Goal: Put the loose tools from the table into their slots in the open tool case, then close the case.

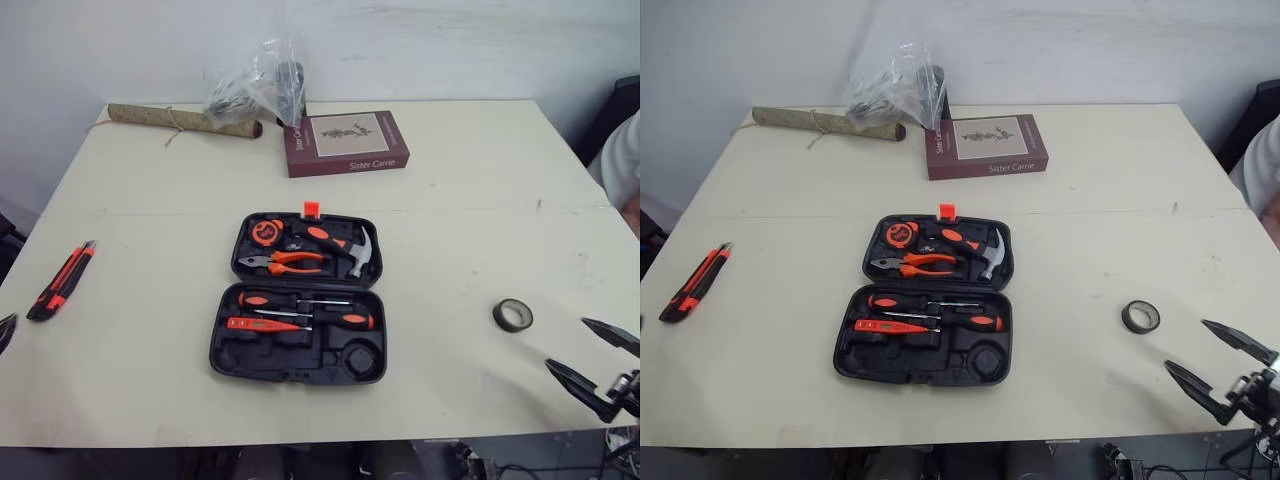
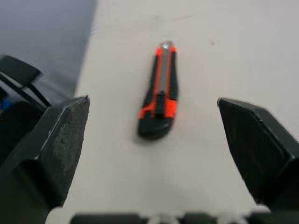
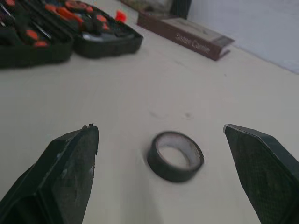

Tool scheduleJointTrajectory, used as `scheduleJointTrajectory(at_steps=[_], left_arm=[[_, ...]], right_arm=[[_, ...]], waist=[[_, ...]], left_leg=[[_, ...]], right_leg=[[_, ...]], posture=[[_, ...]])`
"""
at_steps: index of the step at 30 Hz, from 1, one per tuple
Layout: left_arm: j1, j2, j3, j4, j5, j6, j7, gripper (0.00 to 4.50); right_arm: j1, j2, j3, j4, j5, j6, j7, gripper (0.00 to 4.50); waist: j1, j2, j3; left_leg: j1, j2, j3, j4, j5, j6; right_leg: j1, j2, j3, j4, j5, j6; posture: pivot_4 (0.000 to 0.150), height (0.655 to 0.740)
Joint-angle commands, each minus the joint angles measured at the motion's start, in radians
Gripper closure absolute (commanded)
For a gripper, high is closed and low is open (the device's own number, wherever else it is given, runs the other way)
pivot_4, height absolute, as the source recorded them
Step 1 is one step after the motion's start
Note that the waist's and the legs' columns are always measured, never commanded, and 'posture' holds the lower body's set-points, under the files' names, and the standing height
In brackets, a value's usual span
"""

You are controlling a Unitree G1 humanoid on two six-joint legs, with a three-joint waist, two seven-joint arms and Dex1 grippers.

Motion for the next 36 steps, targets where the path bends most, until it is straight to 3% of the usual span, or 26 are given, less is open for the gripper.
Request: scheduleJointTrajectory(at_steps=[1, 5, 12, 17, 28, 34, 36], left_arm=[[-0.126, 0.092, -0.104, 0.013, -0.002, 0.176, 0.017, 0.05], [-0.312, 0.159, -0.256, 0.17, 0.067, 0.261, 0.013, 0.05], [-0.574, 0.189, -0.41, 0.552, 0.203, 0.155, 0.004, 0.05], [-0.69, 0.186, -0.5, 0.736, 0.287, 0.053, -0.048, 0.05], [-0.828, 0.145, -0.624, 0.932, 0.403, -0.023, -0.104, 0.05], [-0.804, 0.129, -0.622, 0.95, 0.402, -0.029, -0.122, 2.6], [-0.794, 0.127, -0.616, 0.945, 0.395, -0.033, -0.125, 2.89]], right_arm=[[-0.065, 0.021, 0.071, -0.186, 0.036, 0.107, -0.062, 0.0], [-0.12, 0.056, 0.169, -0.405, 0.034, 0.208, -0.154, 0.0], [-0.143, 0.085, 0.257, -0.606, 0.035, 0.276, -0.198, 0.0], [-0.128, 0.081, 0.275, -0.654, 0.01, 0.299, -0.223, 0.0], [-0.051, 0.09, 0.323, -0.799, 0.048, 0.342, -0.221, 0.0], [-0.059, 0.09, 0.343, -0.825, 0.062, 0.349, -0.198, 0.0], [-0.061, 0.095, 0.343, -0.826, 0.059, 0.347, -0.2, 0.0]], waist=[[-0.001, 0.0, 0.0], [-0.003, 0.002, 0.001], [0.003, -0.004, 0.002], [0.002, -0.009, 0.001], [0.027, -0.008, 0.0], [0.026, -0.004, -0.002], [0.025, -0.002, -0.003]], left_leg=[[0.0, 0.0, 0.0, 0.0, 0.002, 0.004], [-0.001, 0.0, 0.001, -0.001, 0.003, 0.002], [-0.003, -0.002, 0.003, -0.001, 0.004, 0.005], [-0.004, -0.005, 0.003, 0.0, 0.005, 0.008], [-0.003, -0.007, 0.003, 0.0, 0.006, 0.009], [-0.001, -0.007, 0.004, 0.0, 0.006, 0.009], [-0.001, -0.006, 0.004, 0.0, 0.007, 0.009]], right_leg=[[0.0, 0.0, 0.0, 0.0, 0.0, 0.0], [-0.003, 0.001, 0.0, 0.004, 0.0, 0.0], [-0.004, 0.008, -0.01, 0.006, 0.001, 0.001], [-0.003, 0.004, -0.011, 0.005, 0.002, 0.004], [-0.003, 0.003, -0.013, 0.006, 0.002, 0.005], [-0.001, 0.003, -0.013, 0.006, 0.002, 0.005], [-0.001, 0.003, -0.013, 0.007, 0.002, 0.005]], posture=[[0.15, 0.74], [0.15, 0.74], [0.15, 0.74], [0.15, 0.74], [0.15, 0.74], [0.15, 0.74], [0.15, 0.74]])
